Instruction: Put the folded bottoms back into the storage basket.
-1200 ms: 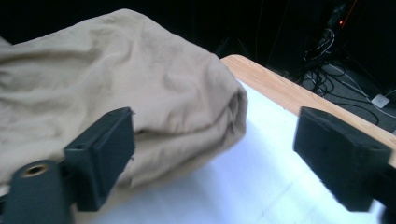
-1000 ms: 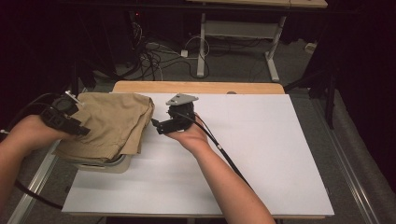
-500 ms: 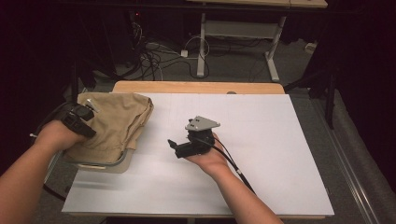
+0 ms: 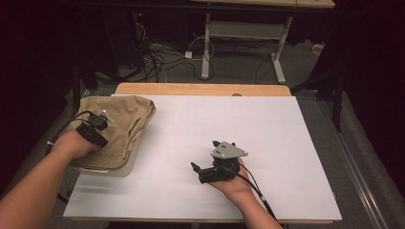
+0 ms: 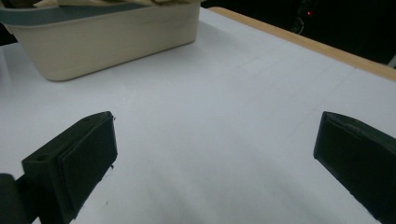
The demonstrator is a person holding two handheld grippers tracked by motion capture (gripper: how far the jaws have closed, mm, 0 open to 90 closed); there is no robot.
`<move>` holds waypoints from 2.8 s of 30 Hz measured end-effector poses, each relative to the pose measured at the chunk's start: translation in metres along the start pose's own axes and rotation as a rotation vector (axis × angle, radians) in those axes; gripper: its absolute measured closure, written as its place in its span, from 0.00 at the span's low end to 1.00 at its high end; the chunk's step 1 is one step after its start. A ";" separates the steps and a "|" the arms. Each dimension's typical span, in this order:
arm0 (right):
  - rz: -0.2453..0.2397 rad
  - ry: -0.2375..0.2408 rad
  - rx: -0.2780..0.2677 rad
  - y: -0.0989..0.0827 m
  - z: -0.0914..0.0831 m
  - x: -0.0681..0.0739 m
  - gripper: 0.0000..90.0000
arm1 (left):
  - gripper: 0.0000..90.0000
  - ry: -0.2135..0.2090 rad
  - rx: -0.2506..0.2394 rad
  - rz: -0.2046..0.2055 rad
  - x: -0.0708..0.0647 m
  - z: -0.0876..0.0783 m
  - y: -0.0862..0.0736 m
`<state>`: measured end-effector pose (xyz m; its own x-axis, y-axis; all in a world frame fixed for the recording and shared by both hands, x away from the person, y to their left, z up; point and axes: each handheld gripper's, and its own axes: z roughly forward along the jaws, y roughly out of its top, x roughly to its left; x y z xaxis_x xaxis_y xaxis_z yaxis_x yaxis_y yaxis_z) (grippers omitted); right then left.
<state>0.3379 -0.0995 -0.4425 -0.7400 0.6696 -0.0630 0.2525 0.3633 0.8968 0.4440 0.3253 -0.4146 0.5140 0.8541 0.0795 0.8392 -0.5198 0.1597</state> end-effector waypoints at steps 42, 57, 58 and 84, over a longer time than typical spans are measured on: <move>0.065 -0.108 -0.041 -0.057 -0.070 -0.015 0.01 | 0.97 0.021 -0.328 -0.211 0.017 0.011 0.060; 0.057 -0.092 -0.067 -0.054 -0.069 -0.013 0.01 | 0.97 -0.051 -0.365 -0.106 -0.027 0.009 0.091; 0.056 -0.091 -0.064 -0.055 -0.068 -0.013 0.01 | 0.97 -0.064 -0.361 -0.113 -0.025 0.012 0.093; 0.040 -0.081 -0.057 -0.058 -0.070 -0.008 0.02 | 0.97 -0.040 -0.347 -0.243 0.022 0.006 0.055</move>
<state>0.2852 -0.1716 -0.4634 -0.6764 0.7340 -0.0602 0.2430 0.2996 0.9226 0.5020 0.3152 -0.4096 0.3210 0.9463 -0.0387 0.8307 -0.2618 0.4913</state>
